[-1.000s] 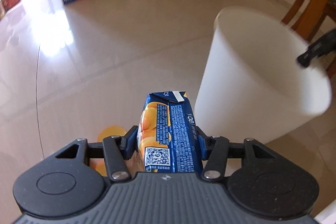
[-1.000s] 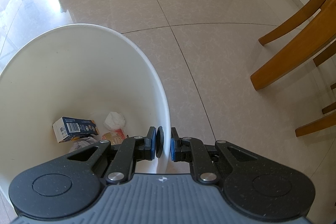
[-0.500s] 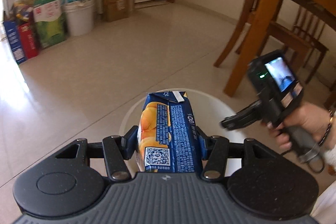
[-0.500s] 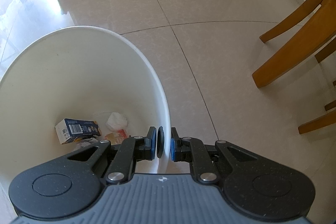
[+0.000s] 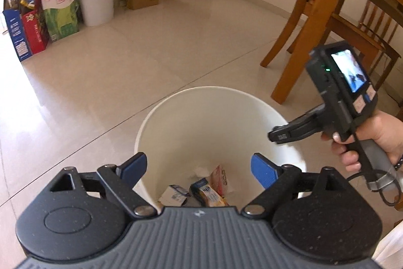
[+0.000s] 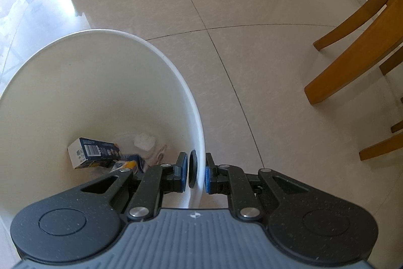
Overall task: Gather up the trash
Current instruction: 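Carry the carton over the wastebasket and open the left gripper, then move the left gripper back to the orange half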
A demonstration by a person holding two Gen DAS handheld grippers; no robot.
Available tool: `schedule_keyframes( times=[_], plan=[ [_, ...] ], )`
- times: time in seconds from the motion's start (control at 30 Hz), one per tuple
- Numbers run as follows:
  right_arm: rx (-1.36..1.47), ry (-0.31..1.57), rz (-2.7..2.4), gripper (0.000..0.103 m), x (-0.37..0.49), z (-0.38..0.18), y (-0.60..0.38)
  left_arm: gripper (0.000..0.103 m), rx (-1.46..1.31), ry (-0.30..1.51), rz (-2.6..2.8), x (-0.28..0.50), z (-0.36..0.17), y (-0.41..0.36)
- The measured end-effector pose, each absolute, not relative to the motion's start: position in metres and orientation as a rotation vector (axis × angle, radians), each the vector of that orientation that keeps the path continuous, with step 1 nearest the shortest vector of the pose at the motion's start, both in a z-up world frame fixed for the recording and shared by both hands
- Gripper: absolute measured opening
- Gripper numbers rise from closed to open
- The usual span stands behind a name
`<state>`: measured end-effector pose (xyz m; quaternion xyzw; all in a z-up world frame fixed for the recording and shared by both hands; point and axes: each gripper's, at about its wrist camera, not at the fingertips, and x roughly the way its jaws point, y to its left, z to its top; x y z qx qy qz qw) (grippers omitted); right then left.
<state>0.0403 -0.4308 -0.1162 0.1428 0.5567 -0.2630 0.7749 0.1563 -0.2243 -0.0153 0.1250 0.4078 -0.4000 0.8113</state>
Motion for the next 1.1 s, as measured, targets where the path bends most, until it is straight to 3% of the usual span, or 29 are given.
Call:
schedule_keyframes(
  times=[0.57, 1.1],
  plan=[
    [0.312, 1.208, -0.579, 0.016, 0.041, -0.117, -0.431, 0.092, 0.238, 0.924, -0.652, 0.187, -0.037, -0.157],
    [0.285, 1.213, -0.589, 0.016, 0.043, -0.118, -0.427, 0.094, -0.040, 1.070, -0.293, 0.167, -0.179, -0.059]
  ],
)
